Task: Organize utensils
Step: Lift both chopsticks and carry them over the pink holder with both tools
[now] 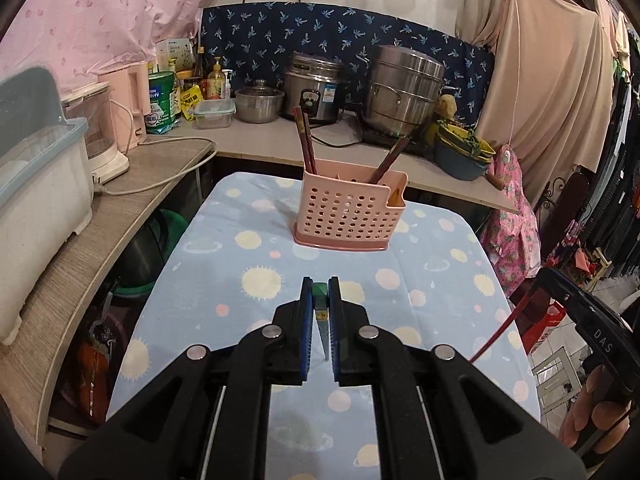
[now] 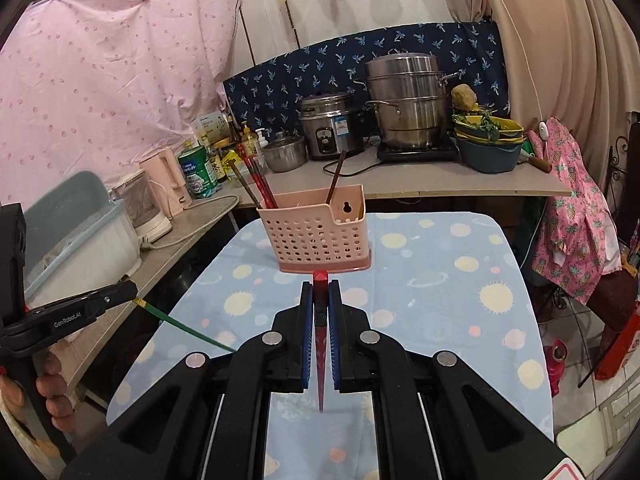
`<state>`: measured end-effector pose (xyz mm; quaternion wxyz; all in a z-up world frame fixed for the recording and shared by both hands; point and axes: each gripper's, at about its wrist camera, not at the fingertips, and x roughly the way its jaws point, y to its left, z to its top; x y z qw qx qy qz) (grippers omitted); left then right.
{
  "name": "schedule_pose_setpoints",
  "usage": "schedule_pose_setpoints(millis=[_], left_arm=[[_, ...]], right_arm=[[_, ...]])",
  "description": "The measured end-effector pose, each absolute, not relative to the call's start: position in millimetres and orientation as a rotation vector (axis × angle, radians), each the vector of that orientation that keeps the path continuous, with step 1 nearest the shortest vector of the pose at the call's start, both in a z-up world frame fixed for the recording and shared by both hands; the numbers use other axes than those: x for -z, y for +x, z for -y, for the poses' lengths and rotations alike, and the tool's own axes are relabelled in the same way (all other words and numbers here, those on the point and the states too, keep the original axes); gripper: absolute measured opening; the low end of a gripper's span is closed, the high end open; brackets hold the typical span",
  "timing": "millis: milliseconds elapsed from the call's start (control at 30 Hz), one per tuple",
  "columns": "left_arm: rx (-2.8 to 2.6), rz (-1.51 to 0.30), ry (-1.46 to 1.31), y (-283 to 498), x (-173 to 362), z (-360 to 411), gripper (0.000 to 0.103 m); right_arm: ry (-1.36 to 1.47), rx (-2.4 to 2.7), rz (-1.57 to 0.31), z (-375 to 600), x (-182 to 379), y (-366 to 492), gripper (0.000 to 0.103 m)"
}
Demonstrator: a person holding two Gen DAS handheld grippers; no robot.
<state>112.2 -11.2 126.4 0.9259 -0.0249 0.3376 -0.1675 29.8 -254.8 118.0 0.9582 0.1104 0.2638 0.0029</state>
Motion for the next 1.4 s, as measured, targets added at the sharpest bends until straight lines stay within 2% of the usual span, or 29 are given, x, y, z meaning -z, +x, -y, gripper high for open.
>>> schedule_pose_setpoints(millis=[767,1400], left_arm=[[0.364,-0.687,-0.032,155,-136,35,0.007],[0.362,-0.413,-0.121,242,-262,54,0.007]], right_arm=[[0.242,-0.015,-0.555,265,-113,83,0.007],[0.359,-0.056,-0.328,300,-229,185,0.007]])
